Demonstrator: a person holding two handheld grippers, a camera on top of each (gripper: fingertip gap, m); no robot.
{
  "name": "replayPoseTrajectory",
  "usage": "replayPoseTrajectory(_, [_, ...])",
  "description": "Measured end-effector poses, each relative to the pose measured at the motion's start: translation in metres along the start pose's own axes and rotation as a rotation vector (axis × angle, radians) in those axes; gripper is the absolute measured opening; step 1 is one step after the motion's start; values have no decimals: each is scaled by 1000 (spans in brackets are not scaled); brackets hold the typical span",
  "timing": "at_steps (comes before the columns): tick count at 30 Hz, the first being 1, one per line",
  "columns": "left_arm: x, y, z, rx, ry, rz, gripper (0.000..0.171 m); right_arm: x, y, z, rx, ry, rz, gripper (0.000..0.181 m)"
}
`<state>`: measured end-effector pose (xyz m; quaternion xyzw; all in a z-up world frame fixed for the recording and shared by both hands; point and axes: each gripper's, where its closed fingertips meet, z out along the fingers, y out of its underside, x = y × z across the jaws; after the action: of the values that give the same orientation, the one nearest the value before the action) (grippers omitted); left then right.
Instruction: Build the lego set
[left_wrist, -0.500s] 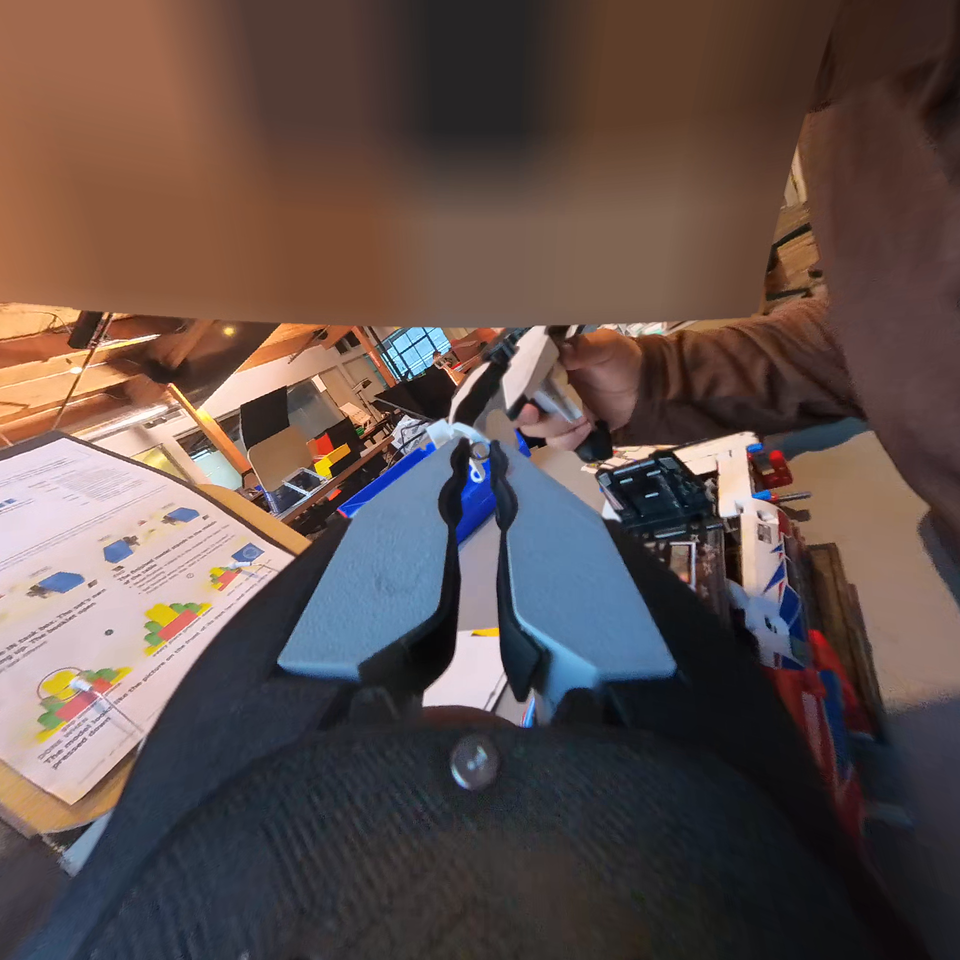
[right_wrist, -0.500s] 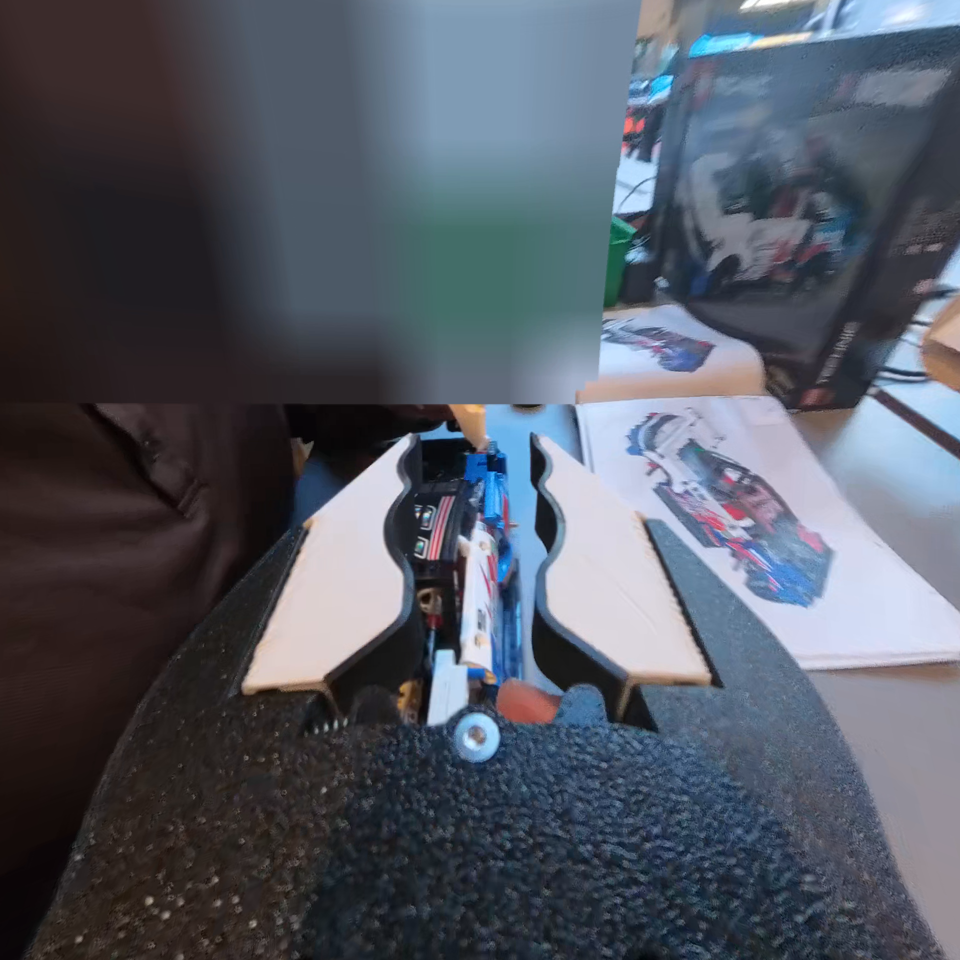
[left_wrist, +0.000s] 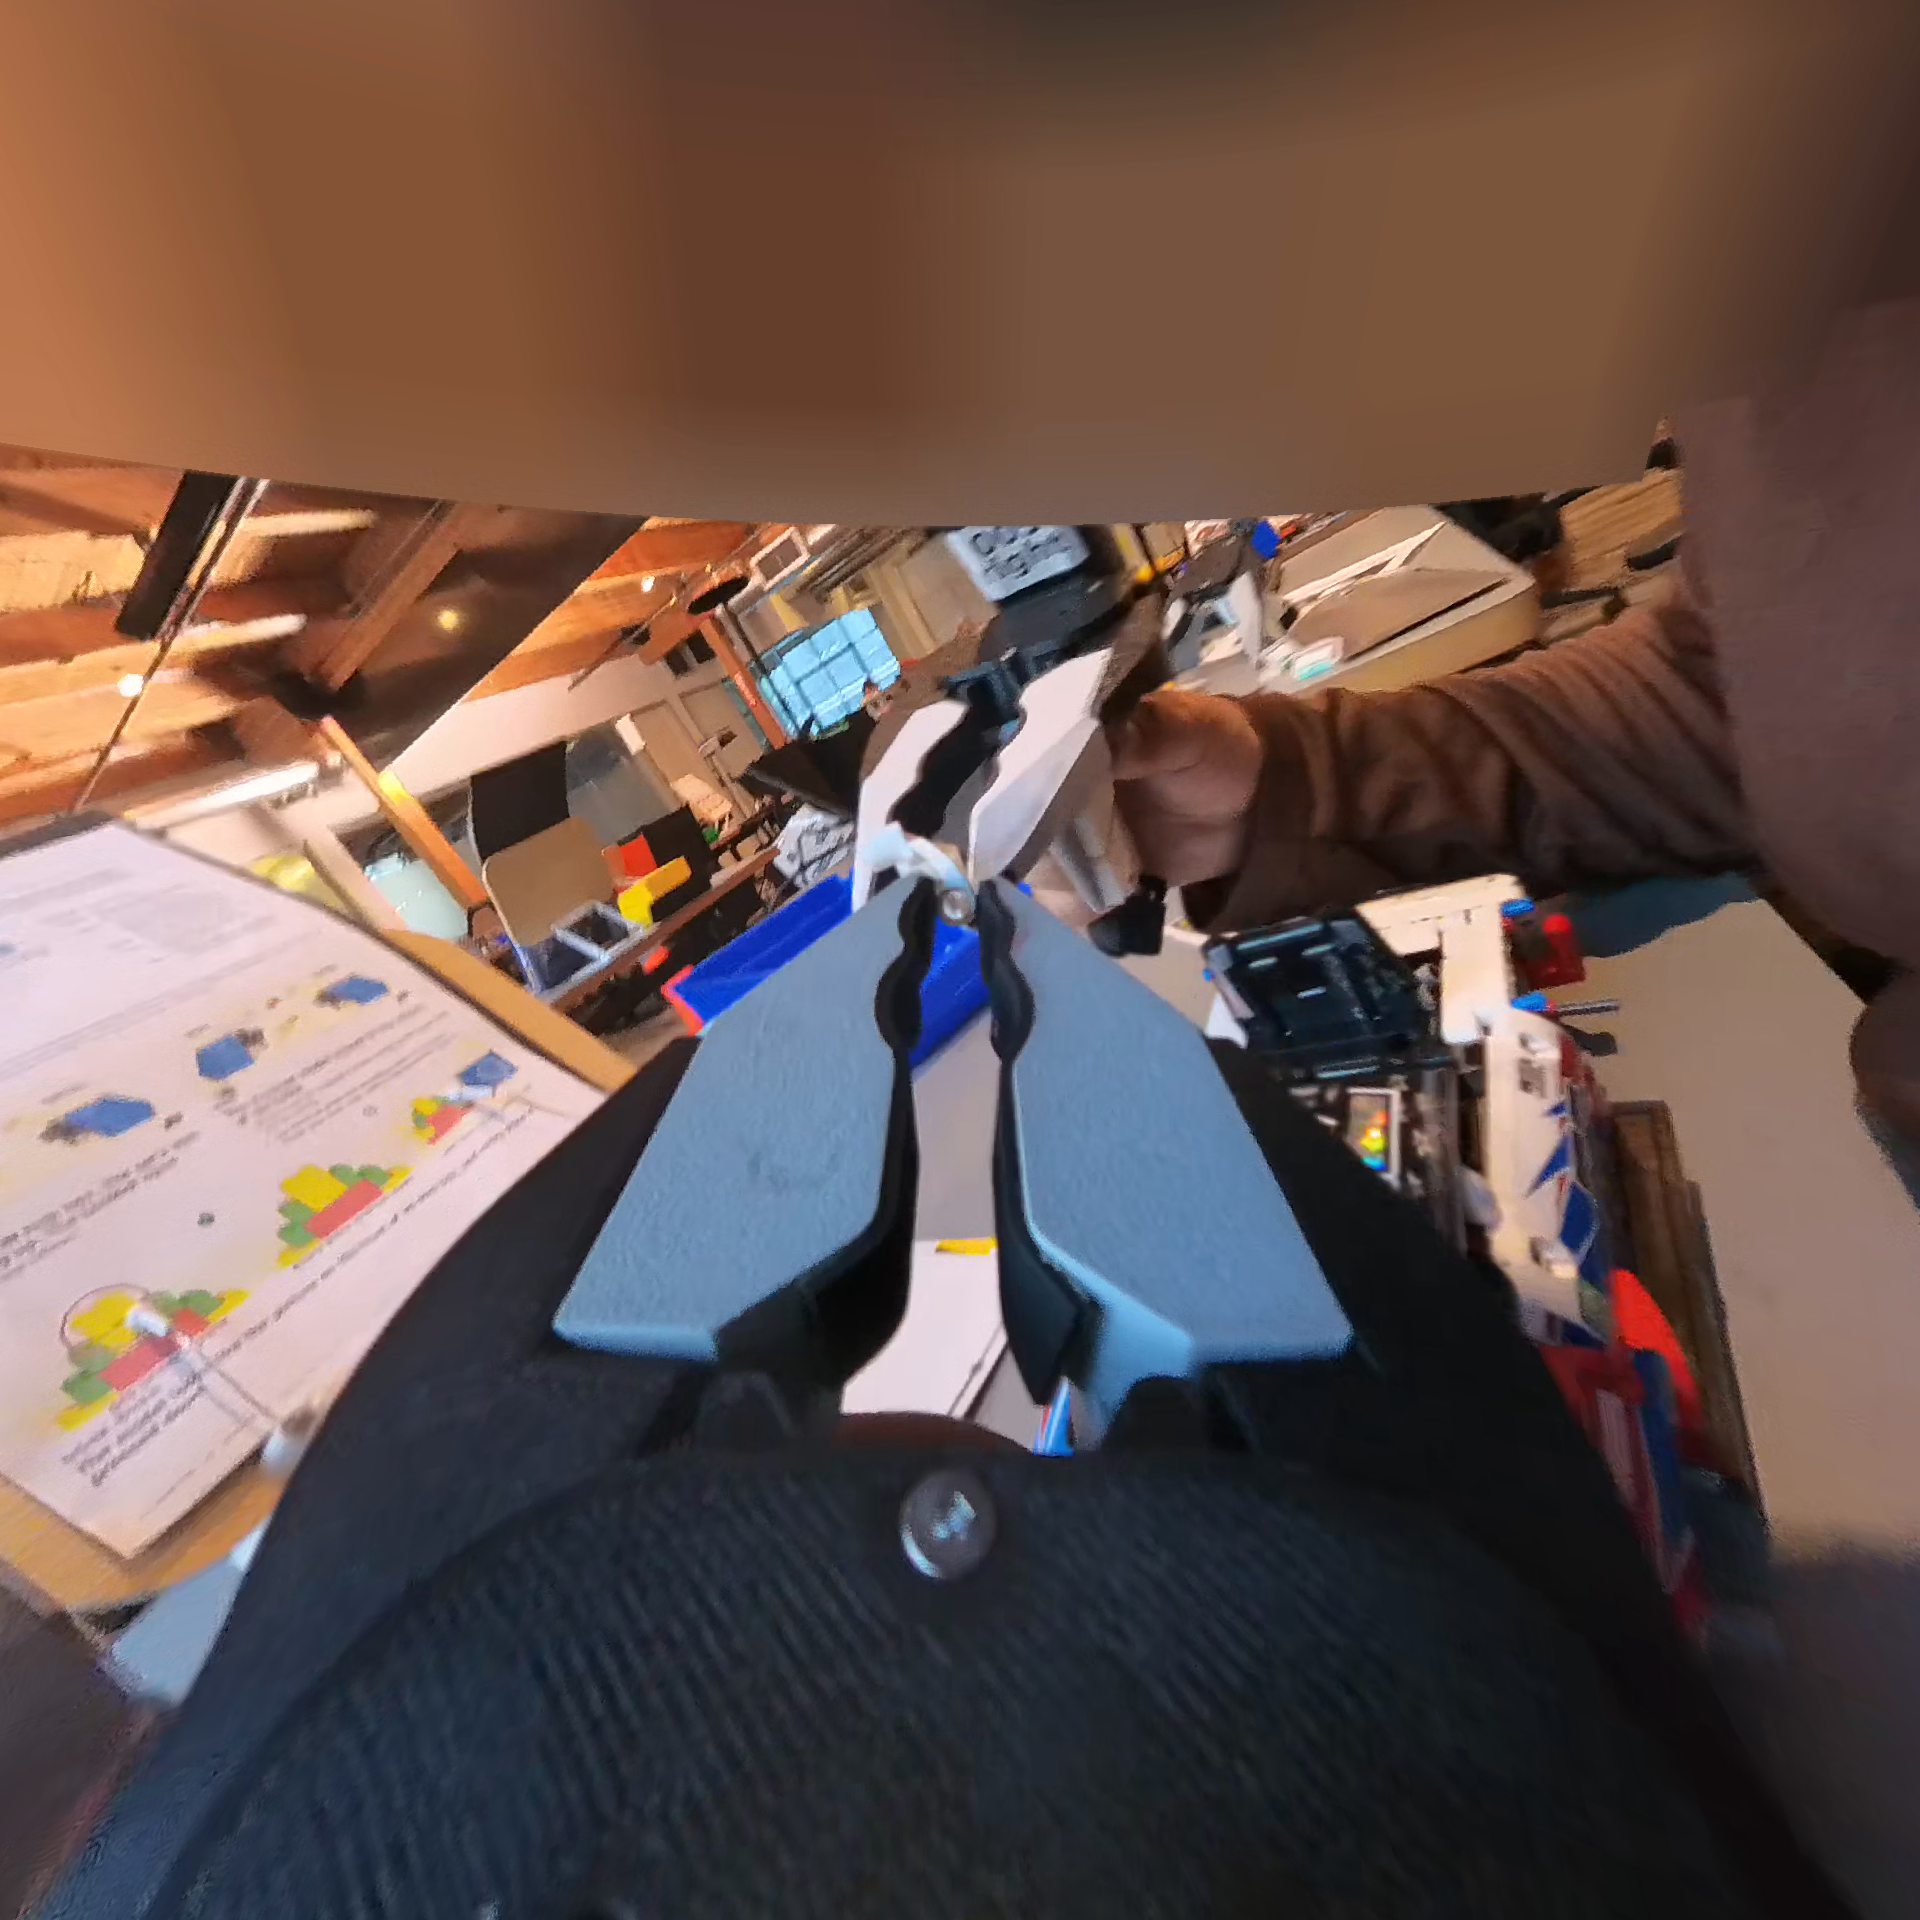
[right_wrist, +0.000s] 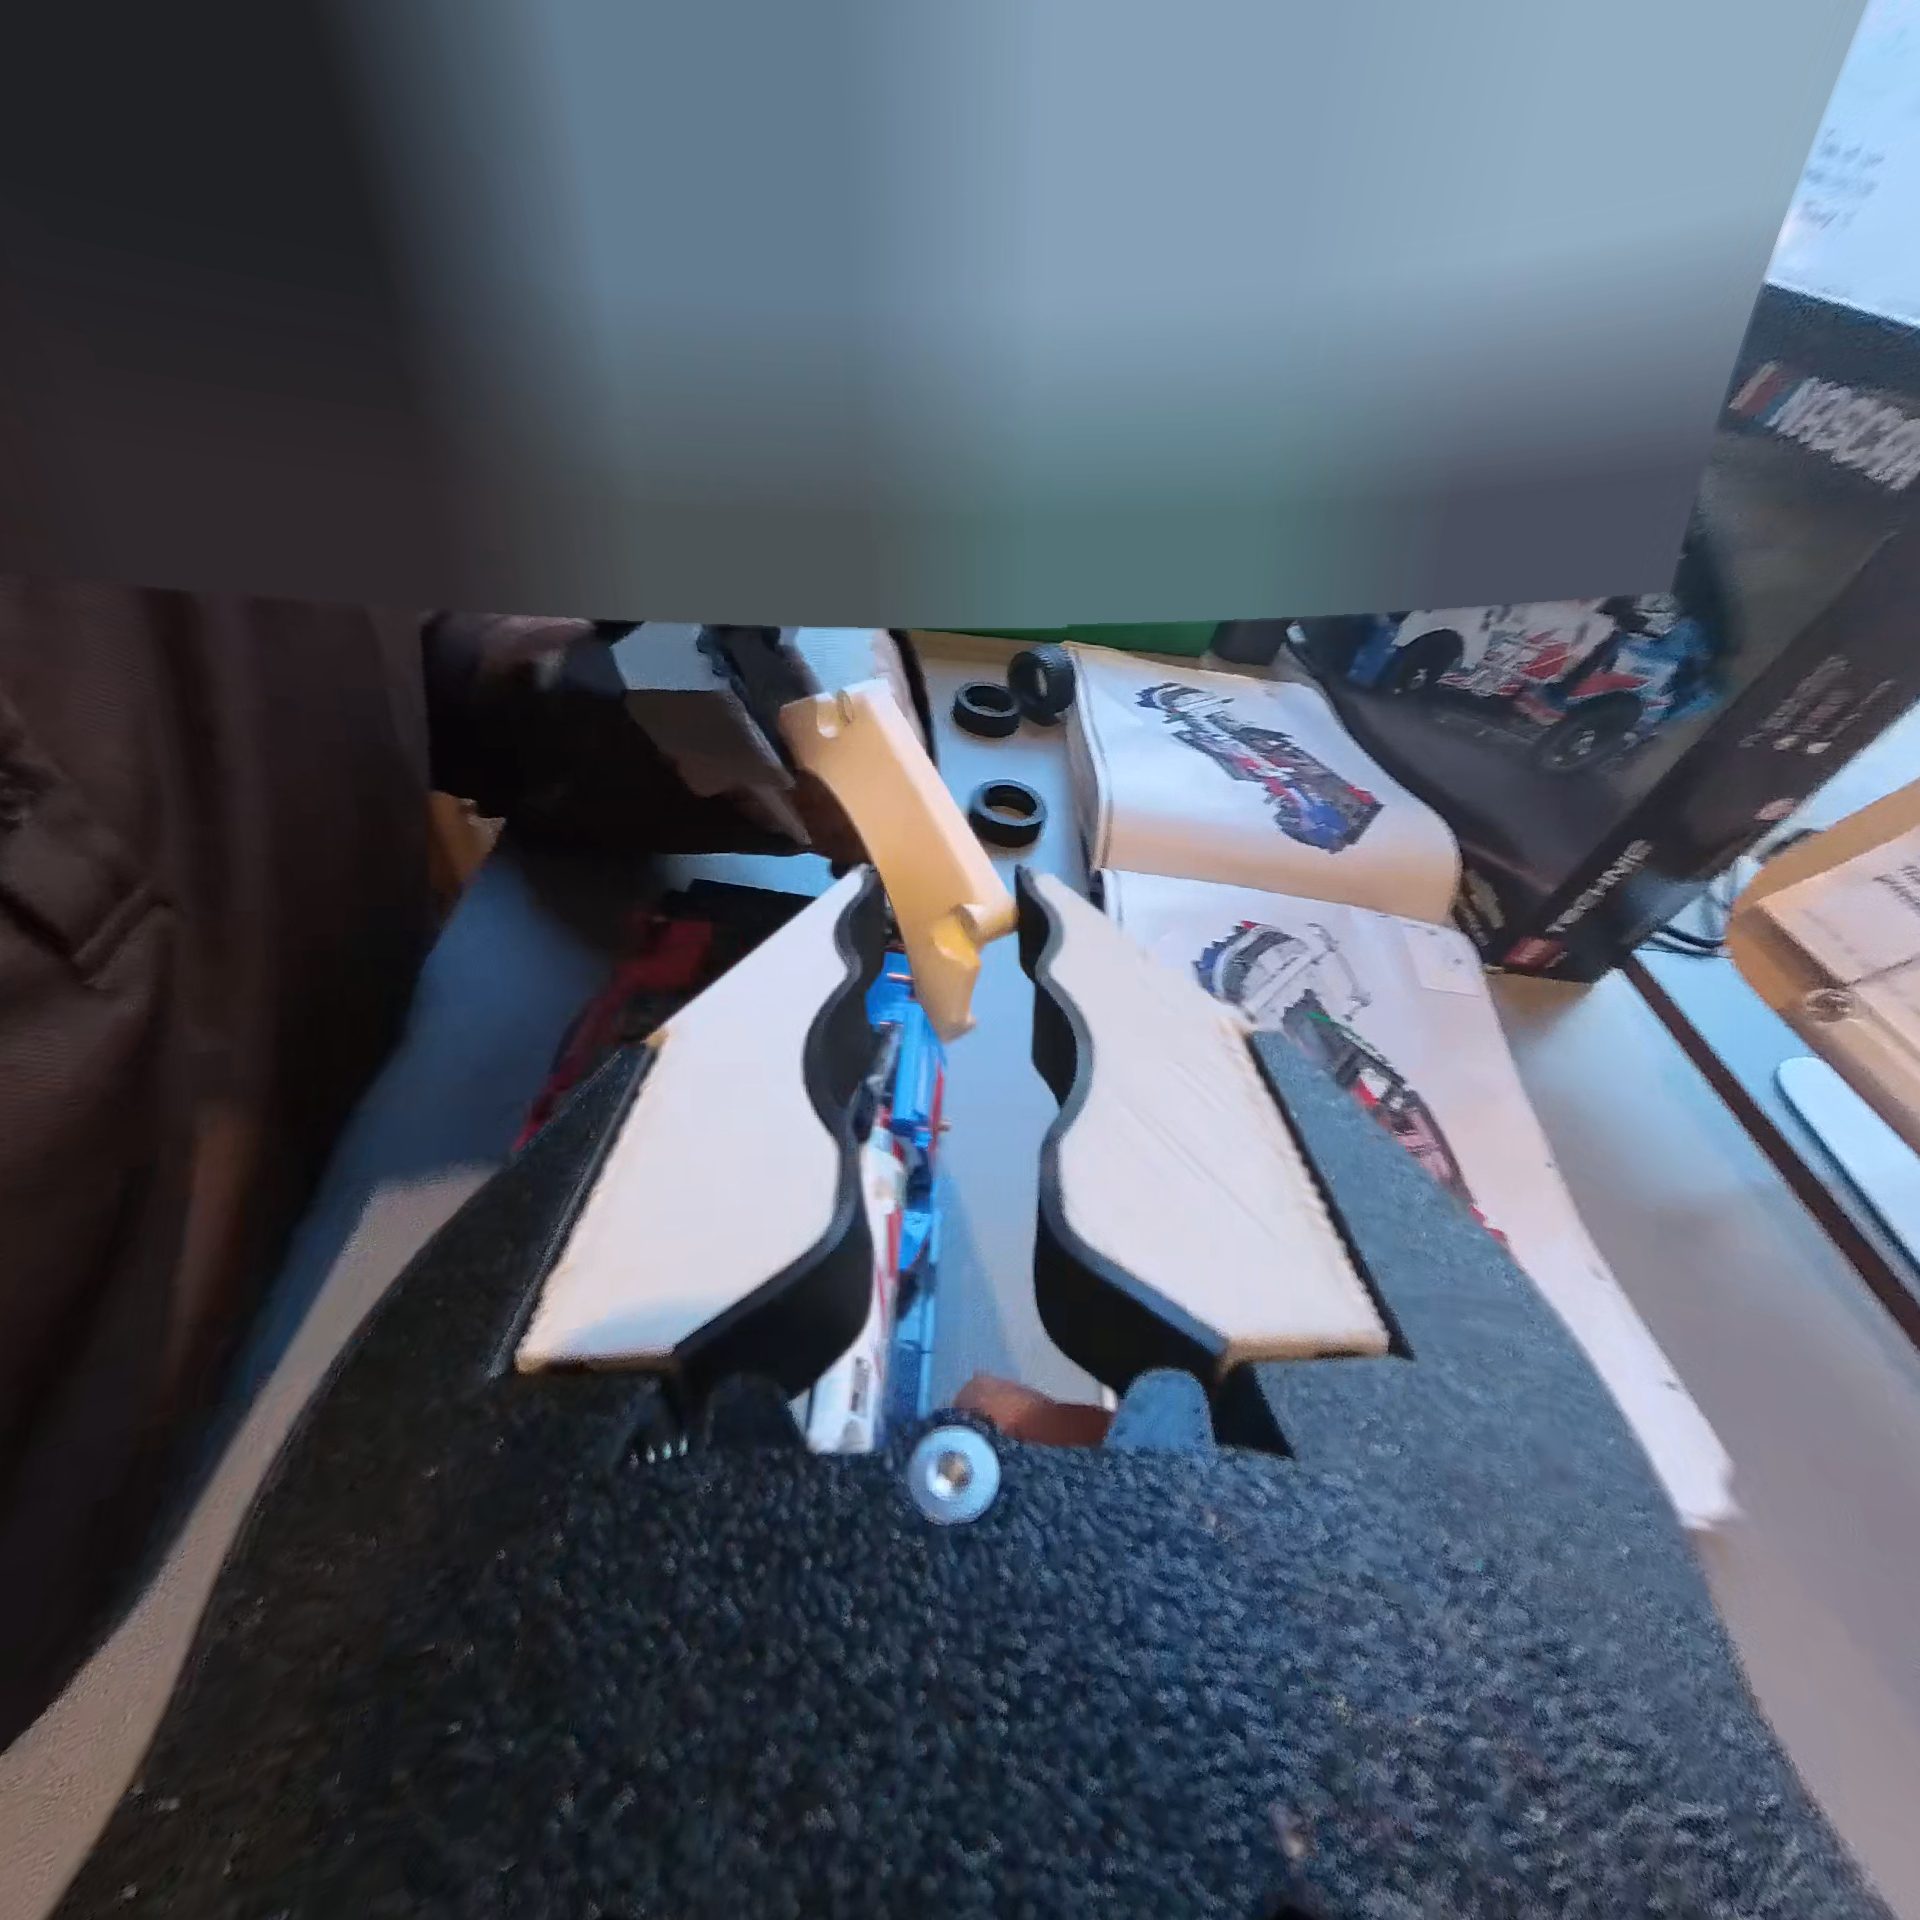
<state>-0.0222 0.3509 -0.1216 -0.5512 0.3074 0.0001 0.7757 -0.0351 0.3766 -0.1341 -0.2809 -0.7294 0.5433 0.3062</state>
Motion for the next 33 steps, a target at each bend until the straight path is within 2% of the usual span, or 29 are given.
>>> replayPoseTrajectory(5, [-19, 34, 5, -168, -86, -87, 6, 26, 23, 1, -103, 163, -25, 24])
replayPoseTrajectory(7, [-21, 42, 6, -200, -96, -103, 7, 31, 31, 2, -133, 193, -19, 25])
replayPoseTrajectory(12, [-19, 46, 7, -228, -104, -82, 7, 33, 36, 1, -144, 233, -72, 24])
replayPoseTrajectory(26, [-16, 50, 8, -262, -85, -92, 5, 32, 44, 2, -144, 195, -12, 25])
replayPoseTrajectory(30, [-26, 51, 3, -297, -125, 7, 4, 39, 50, -1, -137, 204, 24, 24])
replayPoseTrajectory(33, [-51, 58, -14, -397, -219, 218, 4, 45, 49, -6, -116, 218, 50, 24])
